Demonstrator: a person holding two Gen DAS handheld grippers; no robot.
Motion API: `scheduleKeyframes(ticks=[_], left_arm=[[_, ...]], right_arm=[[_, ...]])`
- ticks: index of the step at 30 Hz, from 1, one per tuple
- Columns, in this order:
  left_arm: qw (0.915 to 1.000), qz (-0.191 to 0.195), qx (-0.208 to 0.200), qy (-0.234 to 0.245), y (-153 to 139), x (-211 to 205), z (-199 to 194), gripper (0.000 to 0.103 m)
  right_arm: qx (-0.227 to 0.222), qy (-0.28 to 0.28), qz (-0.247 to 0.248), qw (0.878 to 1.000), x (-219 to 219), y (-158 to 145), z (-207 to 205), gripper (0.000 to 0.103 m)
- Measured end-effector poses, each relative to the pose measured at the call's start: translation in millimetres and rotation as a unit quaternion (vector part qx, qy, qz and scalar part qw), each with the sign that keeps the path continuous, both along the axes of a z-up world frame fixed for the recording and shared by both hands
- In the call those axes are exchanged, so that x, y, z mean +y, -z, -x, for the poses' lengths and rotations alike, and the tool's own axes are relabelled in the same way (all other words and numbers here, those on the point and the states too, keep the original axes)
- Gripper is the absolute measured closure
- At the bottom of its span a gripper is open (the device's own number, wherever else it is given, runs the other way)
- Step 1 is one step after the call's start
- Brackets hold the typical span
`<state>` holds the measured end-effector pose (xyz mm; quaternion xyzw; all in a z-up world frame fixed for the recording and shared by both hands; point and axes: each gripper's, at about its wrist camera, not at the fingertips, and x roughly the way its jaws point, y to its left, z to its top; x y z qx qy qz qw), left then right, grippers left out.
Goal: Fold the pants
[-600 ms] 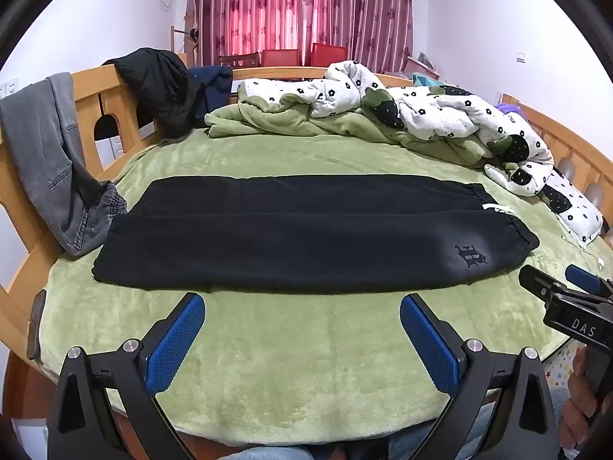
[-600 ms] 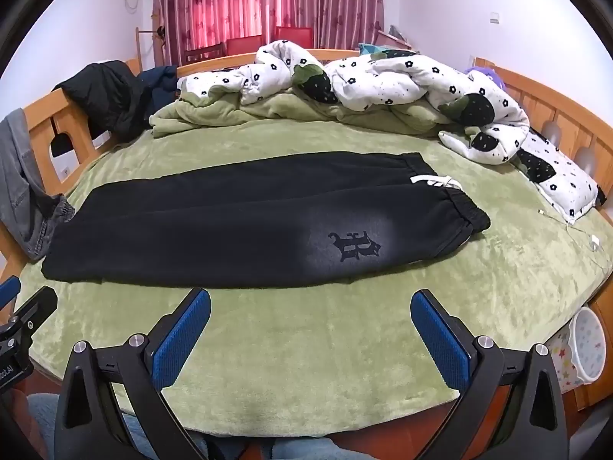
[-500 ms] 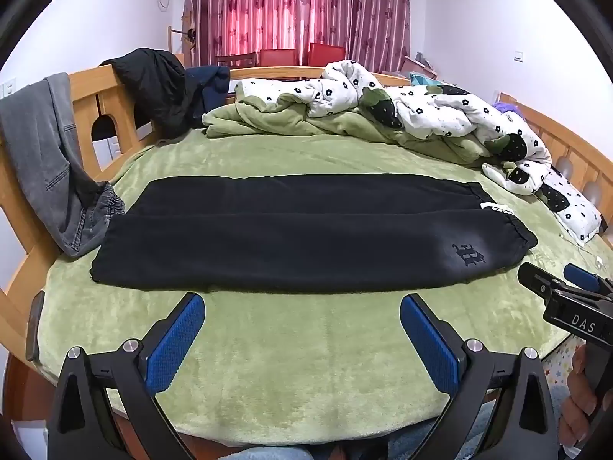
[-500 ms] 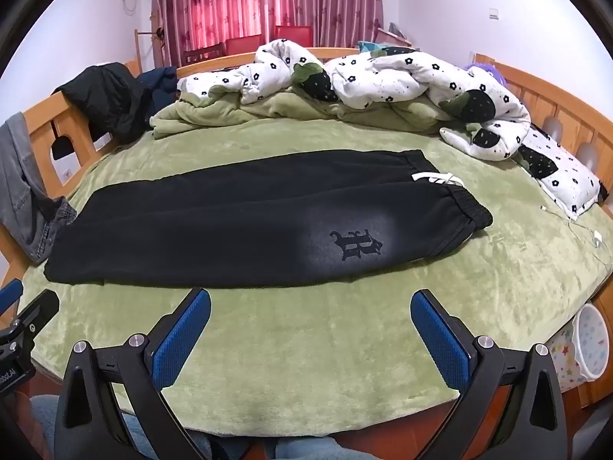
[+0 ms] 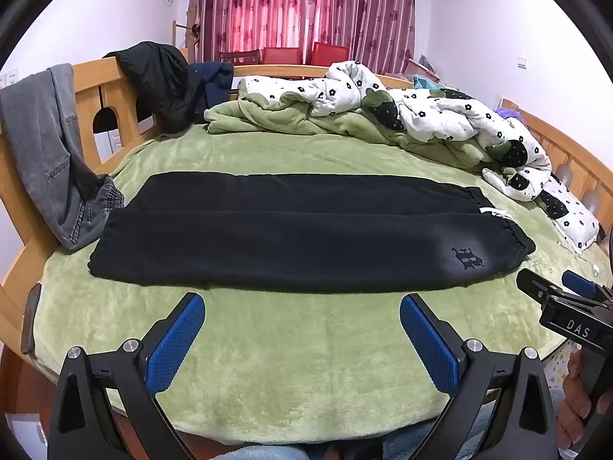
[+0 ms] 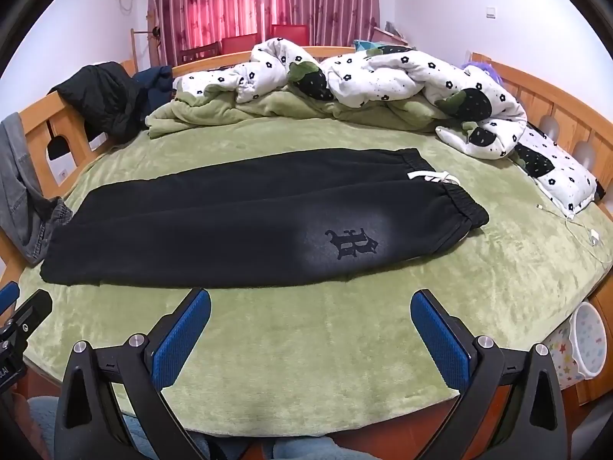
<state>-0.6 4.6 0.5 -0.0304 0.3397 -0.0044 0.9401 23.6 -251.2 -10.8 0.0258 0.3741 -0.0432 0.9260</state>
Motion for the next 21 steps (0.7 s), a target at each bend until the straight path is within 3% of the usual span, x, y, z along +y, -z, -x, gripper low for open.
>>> scheduleKeyframes(ticks=[21], left_arm=[[1.0000,0.005,0.002,-0.001,1.2,3.5,-0.7,0.000]], right_arm=[[0.000,-0.001,0.006,1.000,3.4,-1.8,0.2,0.001]])
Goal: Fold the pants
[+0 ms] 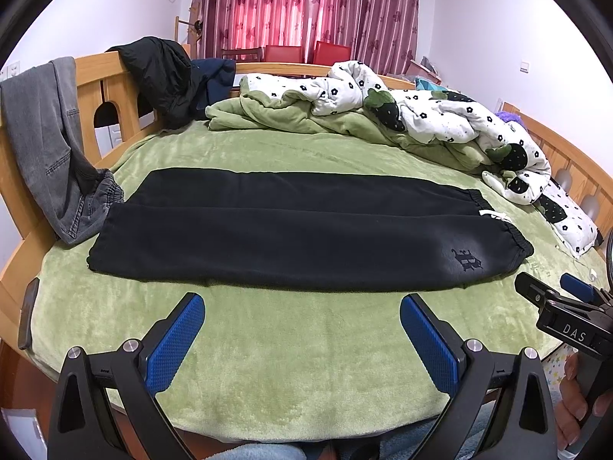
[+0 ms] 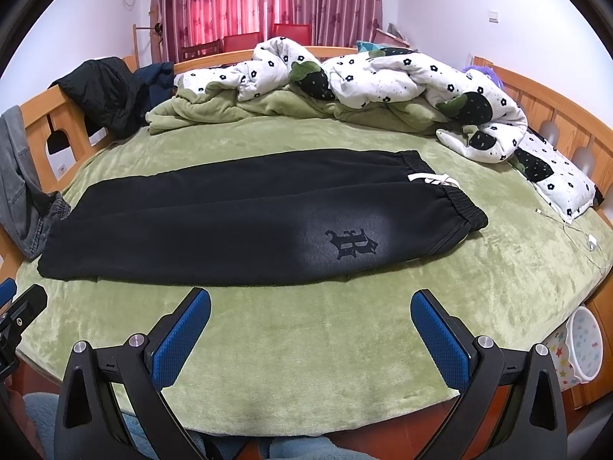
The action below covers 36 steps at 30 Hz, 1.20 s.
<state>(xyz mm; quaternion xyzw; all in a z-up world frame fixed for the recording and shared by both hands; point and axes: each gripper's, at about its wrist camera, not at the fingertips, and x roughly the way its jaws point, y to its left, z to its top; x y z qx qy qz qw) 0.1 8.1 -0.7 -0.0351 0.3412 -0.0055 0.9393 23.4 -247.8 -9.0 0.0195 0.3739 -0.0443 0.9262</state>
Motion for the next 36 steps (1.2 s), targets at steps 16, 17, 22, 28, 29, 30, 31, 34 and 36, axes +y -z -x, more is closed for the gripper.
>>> scheduleKeyframes(ticks=[16,17,22,28,29,30,31,34,36], left_arm=[[1.0000,0.001,0.000,0.000,-0.2,1.5,-0.4,0.000],[1.0000,0.001,0.000,0.000,-0.4,1.2,-0.4,0.000],[1.0000,0.002,0.000,0.000,-0.2,2.4,-0.7,0.000],[1.0000,0.002,0.000,0.000,-0.4,1.1,-0.5,0.000],[1.0000,0.002,0.000,0.000,-0.3,1.5,-0.7,0.000],[1.0000,0.002,0.000,0.000,-0.5,0.9,-0.5,0.000],[1.0000,0.002,0.000,0.000,-0.4,1.2,-0.5,0.000],[1.0000,0.002,0.000,0.001,-0.2,2.2,-0.9,0.000],[1.0000,0.002,0.000,0.000,-0.4,2.0,-0.6,0.000]], right_arm=[[0.000,0.000,0.000,1.000,1.7,-1.2,0.0,0.001],[0.000,0.000,0.000,1.000,2.1,-1.3,0.1,0.001],[0.000,0.000,0.000,1.000,1.0,-0.5,0.4,0.001],[-0.001,-0.002,0.002,1.000,2.1,-0.8,0.6,0.001],[-0.002,-0.003,0.003,1.000,3.2,-1.7,0.9,0.001],[-0.002,-0.003,0.005,1.000,4.8,-3.1,1.1,0.001],[-0.003,-0.004,0.006,1.000,4.6,-4.1,1.1,0.001],[-0.003,-0.005,0.008,1.000,6.6,-5.8,0.8,0.001],[-0.003,-0.004,0.007,1.000,5.3,-4.8,1.3,0.001]])
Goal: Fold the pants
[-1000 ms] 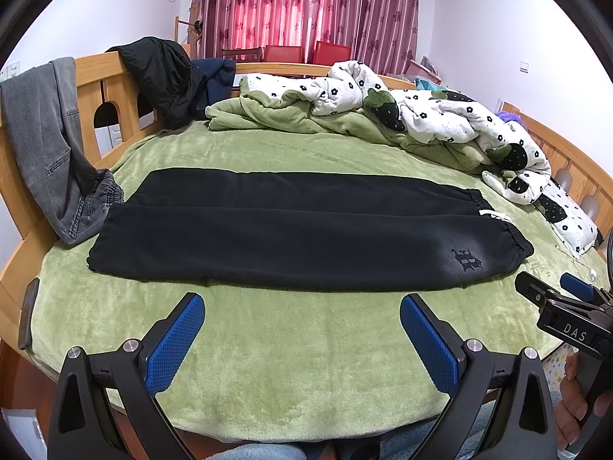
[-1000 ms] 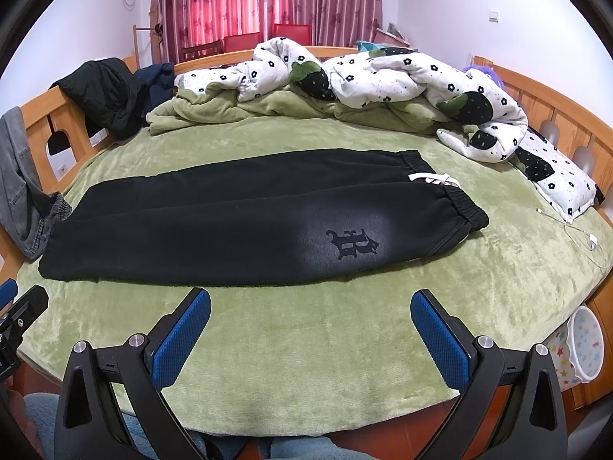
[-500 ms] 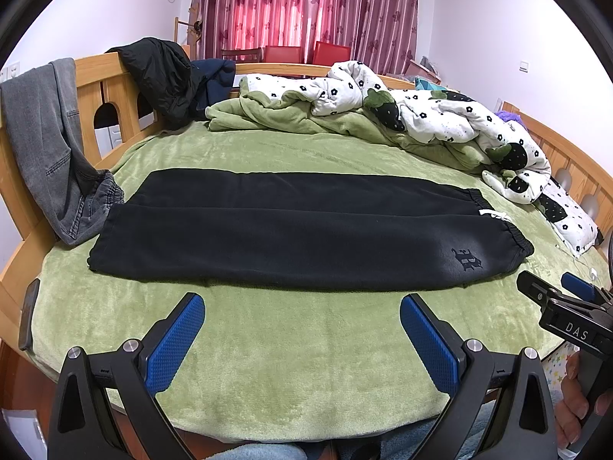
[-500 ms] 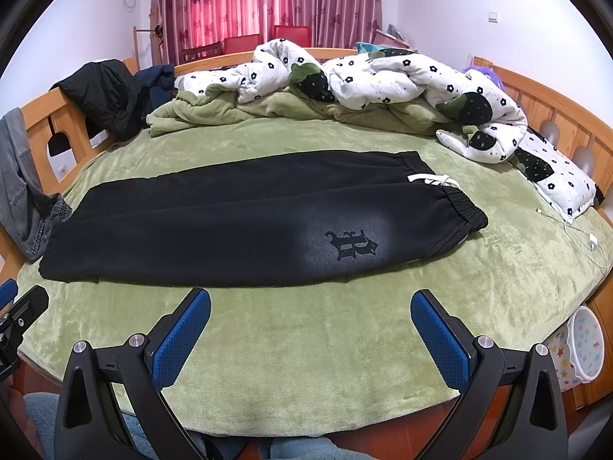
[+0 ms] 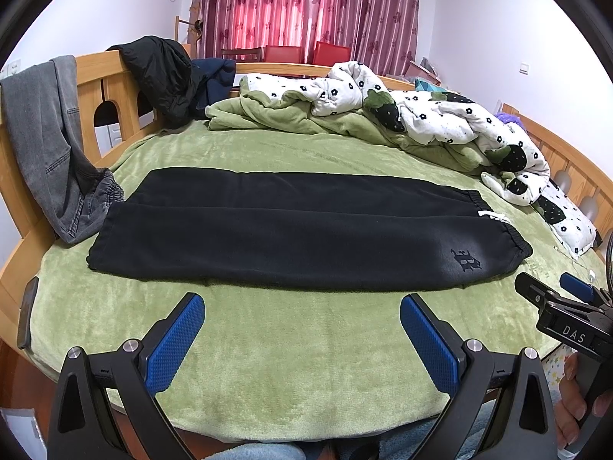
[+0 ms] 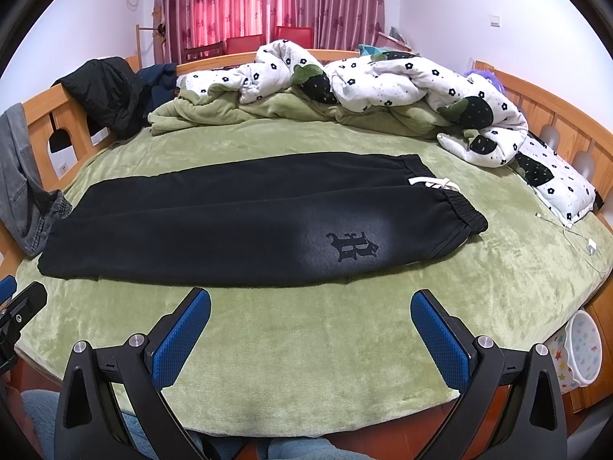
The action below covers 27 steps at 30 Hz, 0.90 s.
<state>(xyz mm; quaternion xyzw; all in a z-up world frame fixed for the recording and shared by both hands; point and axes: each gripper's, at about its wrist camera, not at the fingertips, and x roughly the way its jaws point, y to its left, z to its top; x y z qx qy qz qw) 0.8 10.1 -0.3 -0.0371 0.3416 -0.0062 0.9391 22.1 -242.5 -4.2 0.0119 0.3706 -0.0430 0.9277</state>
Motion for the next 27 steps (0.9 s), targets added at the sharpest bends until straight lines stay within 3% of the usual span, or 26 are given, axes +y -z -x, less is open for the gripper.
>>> scheduleKeyframes(ticks=[27], left_arm=[[0.9998,0.005,-0.007,0.017,4,0,8,0.000]], right_arm=[[0.004,-0.005,0.008,1.000,8,0,-1,0.001]])
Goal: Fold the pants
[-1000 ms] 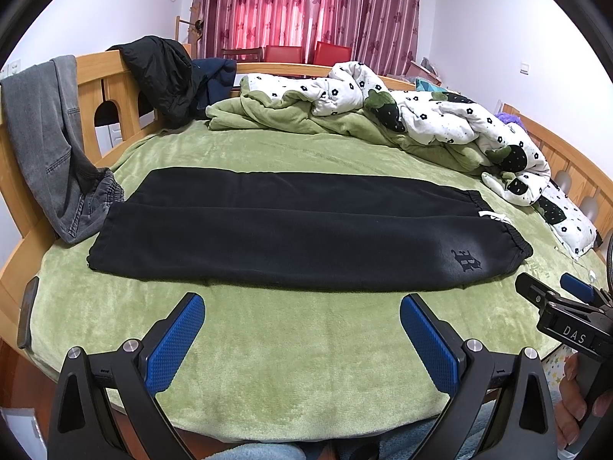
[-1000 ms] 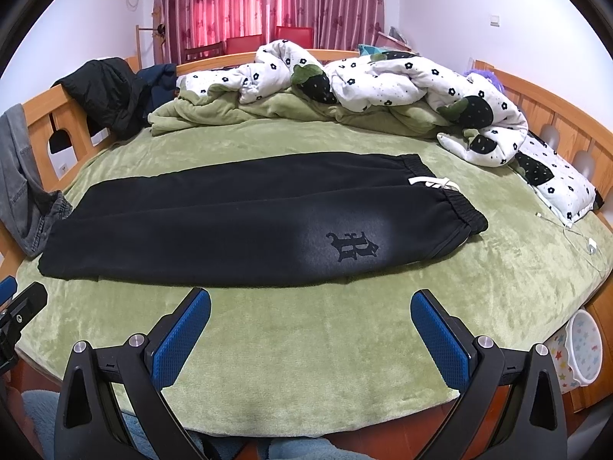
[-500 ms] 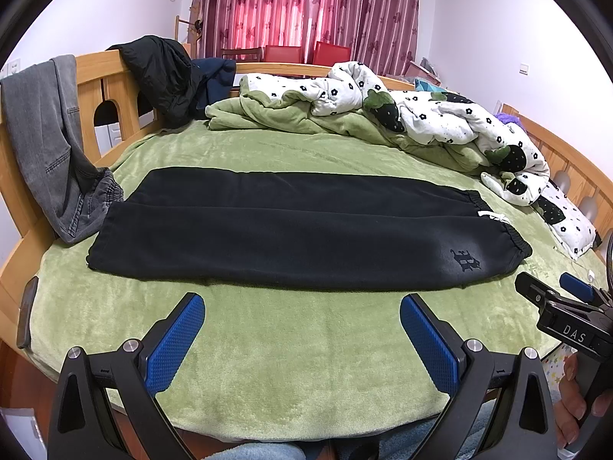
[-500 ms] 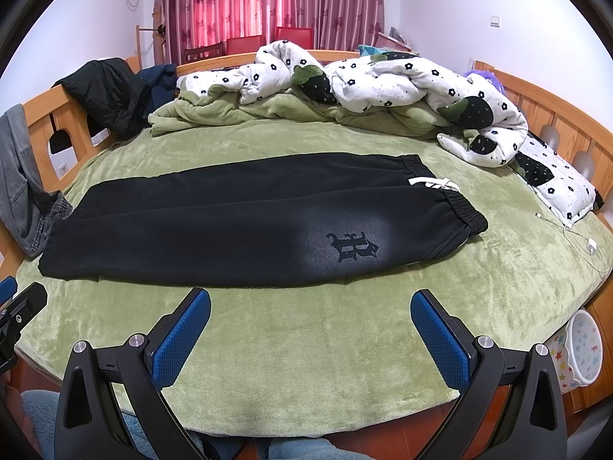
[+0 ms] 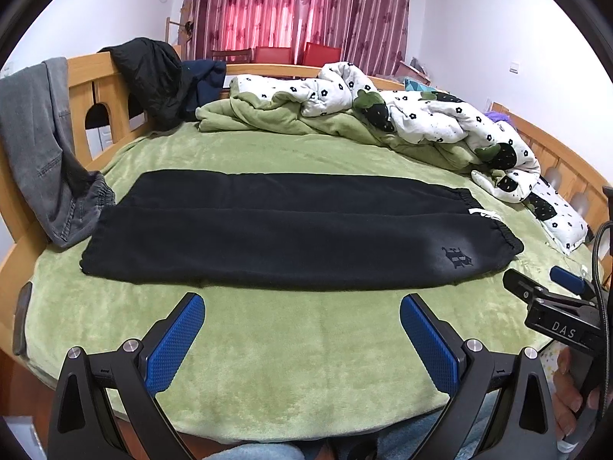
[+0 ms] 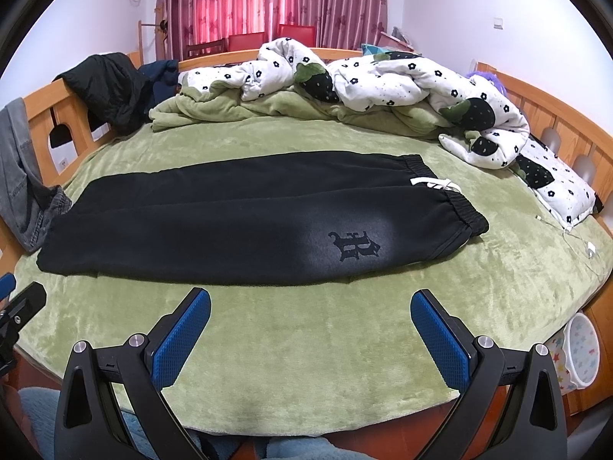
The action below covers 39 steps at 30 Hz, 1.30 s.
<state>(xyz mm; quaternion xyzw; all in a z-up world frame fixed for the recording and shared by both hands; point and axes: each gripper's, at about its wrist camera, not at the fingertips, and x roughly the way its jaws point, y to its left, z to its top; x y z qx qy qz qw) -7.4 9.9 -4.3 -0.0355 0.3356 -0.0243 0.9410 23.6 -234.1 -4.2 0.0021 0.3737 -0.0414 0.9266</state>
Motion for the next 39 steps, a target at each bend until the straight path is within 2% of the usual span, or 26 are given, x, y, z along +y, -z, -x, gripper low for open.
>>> scheduleKeyframes(ticks=[3,7,13,15,17,21,23,26,31,32,33,34,37,39], left_arm=[[0.9998,-0.008,0.003,0.016,2,-4,1,0.000],[0.9988,-0.017,0.032,0.031,7,-10,-11,0.000],[0.9976,0.026,0.052,0.038,8,-5,-23,0.001],[0.9954,0.049,0.066,0.049,9,-1,-30,0.001],[0.9948,0.050,0.074,0.048,6,6,-40,0.001],[0.9993,0.004,0.035,0.011,-10,25,-57,0.001],[0.9993,0.000,0.036,-0.006,-7,40,-70,0.001],[0.9981,0.005,0.055,-0.028,13,65,-89,0.001],[0.9925,0.047,0.086,-0.073,66,108,-110,0.001],[0.9908,0.058,0.092,-0.081,73,114,-111,0.004],[0.9880,0.077,0.098,-0.091,85,123,-113,0.005],[0.9859,0.090,0.101,-0.098,93,130,-115,0.005],[0.9799,0.116,0.098,-0.130,115,147,-113,0.014],[0.9781,0.129,0.098,-0.131,126,153,-113,0.015]], right_arm=[[-0.006,-0.005,0.004,1.000,5,-2,2,0.001],[-0.004,-0.007,0.011,1.000,9,-2,0,0.001],[-0.003,-0.015,0.008,1.000,10,-2,-1,0.001],[-0.006,-0.023,-0.013,1.000,6,-4,-3,0.001],[-0.002,-0.035,-0.036,0.999,1,-4,-7,0.001],[-0.002,-0.051,-0.046,0.998,-10,-11,-18,0.001],[-0.022,-0.061,-0.037,0.997,-16,-19,-25,0.001],[-0.039,-0.058,-0.013,0.998,-26,-21,-39,0.001],[-0.014,-0.031,-0.003,0.999,-58,9,-72,0.003],[0.002,-0.025,-0.006,1.000,-67,21,-81,0.005],[0.017,-0.022,-0.012,1.000,-75,30,-88,0.012],[0.035,-0.016,-0.022,0.999,-84,42,-94,0.017],[0.071,0.014,-0.070,0.995,-113,79,-105,0.021],[0.088,0.031,-0.110,0.990,-131,101,-110,0.022]])
